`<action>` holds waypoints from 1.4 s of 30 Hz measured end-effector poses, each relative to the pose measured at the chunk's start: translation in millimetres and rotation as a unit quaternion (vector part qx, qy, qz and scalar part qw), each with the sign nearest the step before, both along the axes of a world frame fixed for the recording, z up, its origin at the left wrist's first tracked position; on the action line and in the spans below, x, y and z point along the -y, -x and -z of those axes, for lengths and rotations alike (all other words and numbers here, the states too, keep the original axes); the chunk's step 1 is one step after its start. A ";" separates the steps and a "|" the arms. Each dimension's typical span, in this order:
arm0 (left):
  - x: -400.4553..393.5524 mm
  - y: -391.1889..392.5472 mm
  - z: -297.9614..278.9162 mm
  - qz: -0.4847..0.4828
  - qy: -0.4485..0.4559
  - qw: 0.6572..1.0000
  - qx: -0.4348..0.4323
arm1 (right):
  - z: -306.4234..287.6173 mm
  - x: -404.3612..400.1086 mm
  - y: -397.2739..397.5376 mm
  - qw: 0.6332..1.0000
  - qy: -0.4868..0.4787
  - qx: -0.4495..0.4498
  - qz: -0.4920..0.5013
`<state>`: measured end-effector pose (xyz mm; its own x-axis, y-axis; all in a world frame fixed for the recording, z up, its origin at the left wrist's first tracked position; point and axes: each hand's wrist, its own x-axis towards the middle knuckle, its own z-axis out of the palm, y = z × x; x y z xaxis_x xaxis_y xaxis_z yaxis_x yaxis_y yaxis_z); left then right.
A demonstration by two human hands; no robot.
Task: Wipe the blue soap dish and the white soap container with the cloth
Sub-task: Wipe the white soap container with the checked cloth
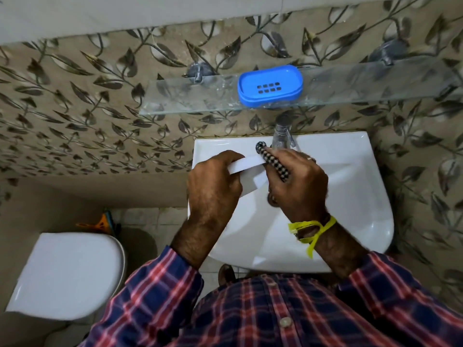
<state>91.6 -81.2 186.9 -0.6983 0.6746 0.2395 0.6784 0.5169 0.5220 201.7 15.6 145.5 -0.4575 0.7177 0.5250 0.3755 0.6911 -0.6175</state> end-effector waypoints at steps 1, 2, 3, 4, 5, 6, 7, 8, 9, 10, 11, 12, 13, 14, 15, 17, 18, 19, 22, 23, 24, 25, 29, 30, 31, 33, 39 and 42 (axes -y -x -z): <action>2.1 -1.6 2.5 -0.001 -0.013 1.000 0.000 | 1.5 -2.4 -1.5 1.000 0.026 -0.011 0.009; 3.6 -4.0 4.7 -0.002 -0.012 1.000 0.014 | 2.9 -3.5 -2.2 0.999 0.038 -0.011 0.013; 4.2 -5.7 8.4 -0.002 0.001 1.000 0.031 | 3.5 -2.8 -2.0 0.999 0.034 0.001 0.012; 3.2 -6.7 11.8 0.001 0.031 0.999 0.038 | 2.8 -1.5 -0.7 1.000 0.016 0.016 0.007; 1.0 -6.7 13.7 0.007 0.069 0.997 0.030 | 1.0 0.3 1.7 1.000 -0.008 0.029 -0.004; -0.4 -5.9 14.4 0.013 0.097 0.995 0.019 | -1.3 1.7 4.5 0.999 -0.030 0.038 -0.015; -1.6 -4.5 14.0 0.013 0.110 0.994 0.011 | -3.8 2.1 7.1 0.998 -0.047 0.039 -0.023; -3.5 -2.4 12.0 0.012 0.097 0.995 0.009 | -6.0 1.6 9.1 0.998 -0.056 0.030 -0.025; -4.8 0.0 10.5 0.015 0.069 0.998 0.005 | -7.5 -0.3 10.1 0.998 -0.056 0.014 -0.024; -4.9 2.2 9.2 0.015 0.036 0.999 -0.001 | -7.8 -2.9 9.5 0.999 -0.044 -0.004 -0.018; -4.3 3.0 8.5 0.012 0.004 1.000 -0.005 | -7.1 -5.8 7.8 1.000 -0.020 -0.016 -0.011; -3.2 2.0 9.1 0.015 -0.012 1.000 -0.004 | -5.3 -8.2 5.5 1.000 0.006 -0.020 -0.005; -2.7 -0.3 11.0 0.020 -0.008 1.000 0.010 | -2.8 -9.6 3.6 1.000 0.024 -0.014 -0.002; -3.2 -3.6 15.1 0.023 0.006 0.999 0.033 | 0.1 -9.7 2.6 1.000 0.025 0.001 -0.003; -4.7 -6.7 20.0 0.025 0.028 0.998 0.053 | 1.7 -8.7 3.0 1.000 0.011 0.018 -0.006; -9.3 -9.4 23.2 0.016 0.054 0.997 0.056 | 0.2 -6.2 8.4 0.999 -0.020 0.023 -0.020; -11.1 -7.8 21.9 0.008 0.039 0.998 0.045 | -1.6 -6.2 11.7 0.999 -0.027 0.012 -0.024; -12.3 -4.6 19.6 -0.002 0.009 1.000 0.030 | -3.4 -7.1 14.5 0.999 -0.022 -0.002 -0.025; -13.5 0.0 14.3 -0.008 -0.050 0.999 0.011 | -5.5 -10.6 13.9 0.997 0.067 -0.045 -0.007; -14.1 -1.7 15.5 -0.004 -0.053 0.998 0.025 | -5.1 -11.7 11.8 0.994 0.096 -0.047 -0.003; -15.3 -4.9 17.6 -0.002 -0.048 0.998 0.050 | -4.5 -12.2 10.3 0.993 0.107 -0.040 -0.006; -16.9 -7.5 20.8 -0.002 -0.040 0.997 0.071 | -4.3 -12.2 9.5 0.994 0.104 -0.026 -0.013; -24.8 -4.9 19.7 -0.009 -0.071 0.996 0.049 | -9.6 -13.4 17.5 0.998 0.060 -0.013 -0.016; -25.2 -3.1 17.7 -0.009 -0.100 0.994 0.044 | -10.1 -13.6 18.9 0.997 0.067 -0.029 -0.014; -25.1 -3.1 16.6 -0.009 -0.130 0.990 0.044 | -9.7 -13.2 19.4 0.995 0.082 -0.047 -0.012; -25.6 -6.7 17.4 -0.018 -0.190 0.980 0.053 | -6.4 -11.4 17.7 0.990 0.121 -0.071 -0.011; -31.6 -10.1 28.5 -0.053 -0.323 0.942 0.074 | 8.4 -5.8 14.3 0.984 0.160 -0.081 0.008; -35.4 -9.9 28.8 -0.066 -0.368 0.925 0.073 | 13.7 -3.8 16.9 0.963 0.250 -0.099 0.020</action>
